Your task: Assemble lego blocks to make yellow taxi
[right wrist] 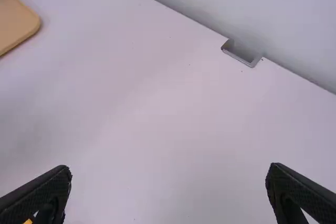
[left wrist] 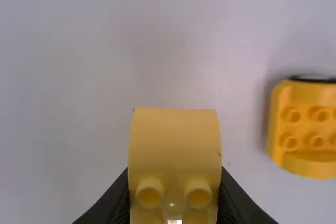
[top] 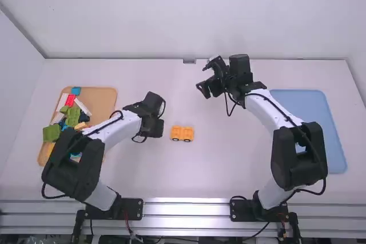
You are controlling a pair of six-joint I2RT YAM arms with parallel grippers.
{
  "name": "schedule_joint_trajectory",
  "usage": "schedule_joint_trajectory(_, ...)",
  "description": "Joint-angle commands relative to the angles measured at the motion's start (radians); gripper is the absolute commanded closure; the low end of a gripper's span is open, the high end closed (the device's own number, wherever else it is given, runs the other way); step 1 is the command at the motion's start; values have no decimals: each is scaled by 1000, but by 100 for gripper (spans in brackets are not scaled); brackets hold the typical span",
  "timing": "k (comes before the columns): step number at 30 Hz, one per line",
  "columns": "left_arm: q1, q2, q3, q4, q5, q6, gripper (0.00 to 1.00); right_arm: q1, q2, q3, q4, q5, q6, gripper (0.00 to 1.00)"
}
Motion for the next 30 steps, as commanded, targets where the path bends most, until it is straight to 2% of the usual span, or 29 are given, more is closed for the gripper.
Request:
schedule_joint_trajectory(1, 4, 60, 70, -31, -11, -21, 98, 3, 8, -11, 0, -1, 5, 1)
schedule_joint_trajectory(4, 4, 92, 118, -70, -11, -22, 98, 3, 8, -11, 0, -1, 4, 1)
schedule_joint_trajectory(7, 3, 111, 134, -43, -11, -75, 98, 3, 8, -11, -5, 0, 4, 2)
schedule_joint_trajectory(11, 4, 119, 113, 9, -11, -316, 98, 3, 8, -11, -16, 5, 4, 1)
schedule_joint_trajectory(18, 13, 119, 94, -50, 45, -949, 98, -12, 8, -13, -26, 3, -18, 1)
schedule_joint_trajectory(22, 10, 119, 74, -43, 32, -1119, 98, -11, 8, -13, -22, 2, -18, 1)
schedule_joint_trajectory(25, 10, 119, 39, -16, 72, -1334, 98, -13, 8, -13, -23, 3, -18, 1)
schedule_joint_trajectory(30, 11, 119, 20, 1, 73, -1469, 98, -12, 8, -13, -22, 2, -18, 1)
